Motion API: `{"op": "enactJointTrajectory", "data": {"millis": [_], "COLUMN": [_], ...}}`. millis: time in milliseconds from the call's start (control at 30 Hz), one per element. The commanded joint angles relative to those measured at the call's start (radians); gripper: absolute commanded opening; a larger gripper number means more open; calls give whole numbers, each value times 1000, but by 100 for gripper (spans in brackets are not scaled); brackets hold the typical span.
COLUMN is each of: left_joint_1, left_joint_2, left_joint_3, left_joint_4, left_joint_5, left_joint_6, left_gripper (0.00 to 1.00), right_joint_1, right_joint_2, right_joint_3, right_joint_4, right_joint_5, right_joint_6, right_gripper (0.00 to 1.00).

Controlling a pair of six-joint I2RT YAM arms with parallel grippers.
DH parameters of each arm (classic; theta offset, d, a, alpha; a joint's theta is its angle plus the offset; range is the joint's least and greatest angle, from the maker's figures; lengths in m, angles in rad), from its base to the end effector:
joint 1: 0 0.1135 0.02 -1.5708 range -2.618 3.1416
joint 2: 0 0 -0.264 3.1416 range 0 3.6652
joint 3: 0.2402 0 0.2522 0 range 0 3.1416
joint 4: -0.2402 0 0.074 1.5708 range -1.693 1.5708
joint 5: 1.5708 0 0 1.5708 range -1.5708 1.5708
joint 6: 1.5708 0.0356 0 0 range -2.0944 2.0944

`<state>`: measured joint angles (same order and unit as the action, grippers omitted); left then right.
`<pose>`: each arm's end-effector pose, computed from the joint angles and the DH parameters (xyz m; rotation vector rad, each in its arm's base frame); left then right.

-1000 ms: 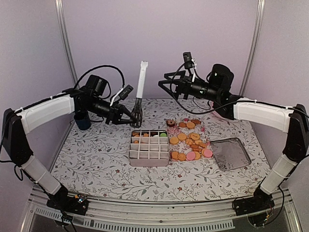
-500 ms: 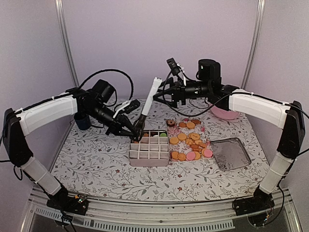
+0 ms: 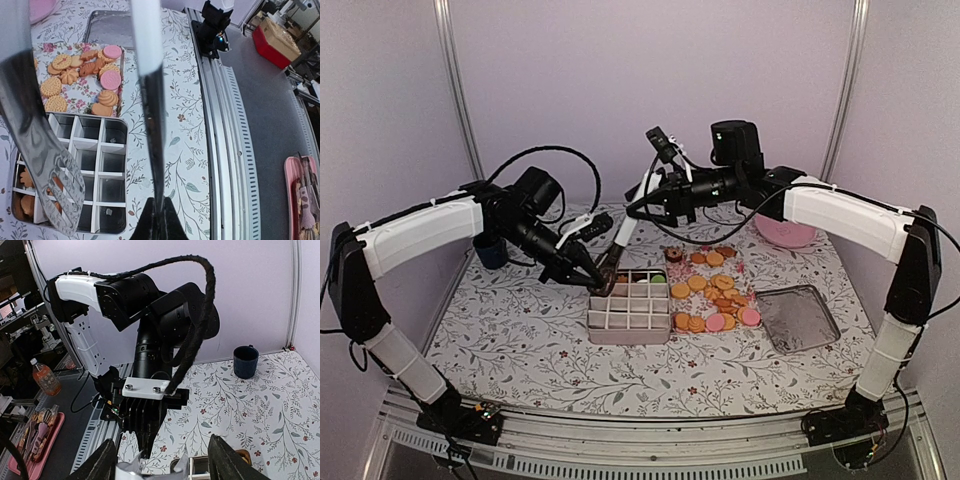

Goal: Pack the cookies
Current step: Pass from the left arm to the right

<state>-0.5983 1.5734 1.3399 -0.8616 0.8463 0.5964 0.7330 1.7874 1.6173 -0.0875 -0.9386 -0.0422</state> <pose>0.2474 -0.2009 0.2924 1.6044 1.8814 -1.1076 0.2931 0.3025 0.3648 -1.3276 1.3964 1.3246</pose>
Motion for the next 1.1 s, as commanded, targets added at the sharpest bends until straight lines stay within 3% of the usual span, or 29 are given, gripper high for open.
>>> {"op": "enactJointTrajectory", "data": {"millis": [0,367,967,1067], "left_joint_1": [-15,-17,-23,-23], "left_joint_2": [12,14,28,32], "left_joint_3": [22,34,56,57], "left_joint_4": [-13,-25,-31,-20], "left_joint_5": [-14,-35,-55,-76], "left_joint_6": [28,40,43,31], "left_gripper": [0,0,0,0], "right_joint_1": [1,5,32,33], "right_joint_2": [23,35,70,63], "right_joint_3": [55,77,79,78], "right_joint_4": [-108,-223,-225,-218], "right_joint_5": [-8,19,83,142], "right_joint_6": [-61,-114,-104,-98], "right_gripper": [61,53,29,20]}}
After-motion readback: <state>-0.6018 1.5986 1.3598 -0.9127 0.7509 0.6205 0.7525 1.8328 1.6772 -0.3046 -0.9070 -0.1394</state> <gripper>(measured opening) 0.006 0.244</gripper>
